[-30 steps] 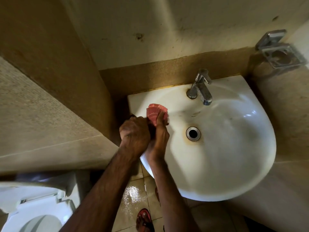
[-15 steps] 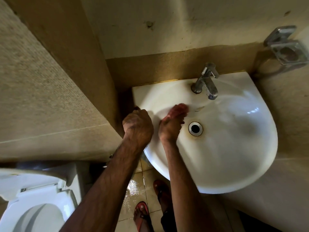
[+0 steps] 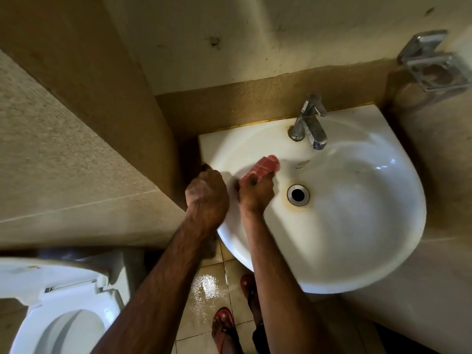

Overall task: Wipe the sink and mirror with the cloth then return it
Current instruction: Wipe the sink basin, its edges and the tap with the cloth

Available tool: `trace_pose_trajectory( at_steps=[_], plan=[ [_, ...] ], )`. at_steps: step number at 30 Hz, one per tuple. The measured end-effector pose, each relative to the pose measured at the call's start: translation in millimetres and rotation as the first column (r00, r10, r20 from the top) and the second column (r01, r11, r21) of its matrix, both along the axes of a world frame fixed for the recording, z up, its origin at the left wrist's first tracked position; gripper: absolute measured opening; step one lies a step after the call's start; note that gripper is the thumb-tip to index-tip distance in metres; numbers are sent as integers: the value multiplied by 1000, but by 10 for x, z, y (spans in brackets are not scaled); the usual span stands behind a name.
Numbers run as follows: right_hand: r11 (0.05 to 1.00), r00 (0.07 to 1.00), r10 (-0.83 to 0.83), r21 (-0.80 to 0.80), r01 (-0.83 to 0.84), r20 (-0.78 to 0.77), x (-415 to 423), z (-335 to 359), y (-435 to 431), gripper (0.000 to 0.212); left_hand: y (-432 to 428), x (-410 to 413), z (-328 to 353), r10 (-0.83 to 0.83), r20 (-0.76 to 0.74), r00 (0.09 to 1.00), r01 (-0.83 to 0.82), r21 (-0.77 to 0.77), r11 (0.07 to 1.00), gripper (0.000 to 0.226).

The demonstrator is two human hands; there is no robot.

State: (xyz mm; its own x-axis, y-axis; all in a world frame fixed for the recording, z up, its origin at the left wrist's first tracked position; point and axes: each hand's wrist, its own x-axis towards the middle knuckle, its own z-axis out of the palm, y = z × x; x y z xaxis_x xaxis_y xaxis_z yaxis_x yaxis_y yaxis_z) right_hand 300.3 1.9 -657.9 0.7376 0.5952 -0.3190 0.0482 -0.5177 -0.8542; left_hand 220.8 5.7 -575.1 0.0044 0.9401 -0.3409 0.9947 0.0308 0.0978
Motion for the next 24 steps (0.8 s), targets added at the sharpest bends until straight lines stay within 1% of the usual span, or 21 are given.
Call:
trace_pose_trajectory(
  at_steps=[1,2,3,4,5,6,7,8,9,10,12,13,15,17,19,20,22,24],
  plan=[
    [999,1000,-28,15,28,-12,33,-7,28,42,-12,1,22,-3,-14,1000,3,-13,1000,46],
    [998,999,-45,33,46,-14,64,21,19,40,-37,-11,44,3,21,1000,-3,-8,1000,49],
    [999,1000,-20,30,20,-6,90,65,-26,38,-46,-35,28,15,59,998,-13,-34,999,54],
    [999,999,46,0,-46,23,88,109,-93,38,-66,-64,0,45,131,990,-38,-57,998,62],
    [989,988,147,-37,-146,42,82,124,-178,40,-73,-78,-7,91,216,972,-67,-113,991,71],
    [960,958,277,-64,-272,75,53,122,-274,44,-86,-97,14,146,292,945,-107,-145,984,77],
    [912,907,409,-84,-402,99,23,129,-385,49,-111,-114,32,208,364,908,-160,-158,974,78],
    [850,841,526,-91,-518,126,-8,131,-491,54,-155,-126,43,272,453,849,-228,-151,962,74],
    [793,783,609,-61,-606,130,-32,120,-588,60,-208,-138,59,340,530,777,-302,-160,940,67],
    [749,742,657,-8,-662,136,-40,100,-675,65,-258,-147,59,400,586,704,-366,-183,912,59],
    [680,683,705,90,-728,194,-39,54,-787,74,-327,-184,-14,474,671,570,-450,-228,864,47],
    [655,661,714,113,-747,233,-34,35,-811,77,-351,-208,-84,486,712,507,-473,-242,847,43],
    [626,615,716,85,-775,331,-55,11,-777,80,-400,-250,-200,504,764,403,-507,-272,818,42],
    [636,537,696,-62,-769,478,-160,25,-644,79,-459,-281,-229,511,775,372,-516,-285,808,44],
    [650,450,681,-195,-734,578,-252,35,-428,78,-488,-311,-213,510,772,379,-508,-286,812,41],
    [654,438,684,-224,-723,583,-268,76,-298,77,-487,-320,-212,518,766,381,-501,-300,812,42],
    [671,471,677,-214,-710,566,-250,184,-8,72,-456,-346,-226,536,754,379,-504,-318,803,49],
    [697,476,650,-214,-685,592,-220,284,251,58,-427,-364,-281,531,751,393,-498,-312,809,56]
  ],
)
